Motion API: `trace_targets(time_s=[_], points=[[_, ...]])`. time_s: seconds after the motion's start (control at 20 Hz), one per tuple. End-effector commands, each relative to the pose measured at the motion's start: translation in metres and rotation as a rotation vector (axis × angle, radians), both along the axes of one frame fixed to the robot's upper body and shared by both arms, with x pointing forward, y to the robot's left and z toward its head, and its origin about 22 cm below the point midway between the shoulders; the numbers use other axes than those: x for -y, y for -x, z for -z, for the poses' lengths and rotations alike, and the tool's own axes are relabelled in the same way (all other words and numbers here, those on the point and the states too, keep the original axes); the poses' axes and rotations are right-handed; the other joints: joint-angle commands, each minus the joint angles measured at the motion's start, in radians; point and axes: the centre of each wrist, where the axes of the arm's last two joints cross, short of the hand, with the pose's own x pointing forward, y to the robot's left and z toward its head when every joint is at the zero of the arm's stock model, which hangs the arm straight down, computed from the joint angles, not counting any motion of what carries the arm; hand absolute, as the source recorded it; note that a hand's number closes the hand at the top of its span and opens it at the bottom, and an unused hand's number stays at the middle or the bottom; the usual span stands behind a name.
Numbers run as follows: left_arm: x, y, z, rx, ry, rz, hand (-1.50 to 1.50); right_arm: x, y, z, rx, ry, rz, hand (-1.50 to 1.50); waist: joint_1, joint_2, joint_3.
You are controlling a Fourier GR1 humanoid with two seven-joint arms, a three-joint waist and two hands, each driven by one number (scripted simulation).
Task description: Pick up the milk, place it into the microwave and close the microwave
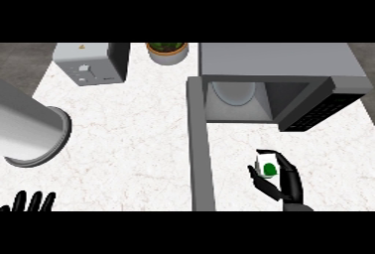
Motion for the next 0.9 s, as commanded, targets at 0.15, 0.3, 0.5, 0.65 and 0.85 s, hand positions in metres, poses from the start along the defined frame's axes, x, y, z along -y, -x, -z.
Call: trace_targets(time_s=[0.15,0.3,0.5,0.65,0.85], points=[[-0.012,0.015,-0.005,-0.019,0.008,0.013,-1.5,0.004,-0.013,0.0,0.06,0.07,0.115,1.5,0.006,0.002,0.005],[-0.005,0.004,0.01,-0.01,0.016,0.007,-1.5,0.008,-0.043,-0.017,0.116,0.014,0.118,1.5,0.006,0.003,0.005],[-0.003,0.007,-0.003,0.011,0.008,0.028,-1.5,0.001,-0.058,-0.02,0.136,0.014,0.129,1.5,0.018,0.007,0.007],[-0.014,0.01,0.003,-0.014,0.012,0.031,-1.5,0.0,-0.09,-0.042,0.165,-0.002,0.107,1.5,0.026,0.009,0.007],[0.004,0.002,0.009,0.003,0.017,0.014,-1.5,-0.012,-0.103,-0.052,0.185,-0.048,0.1,1.5,0.011,0.004,0.006]])
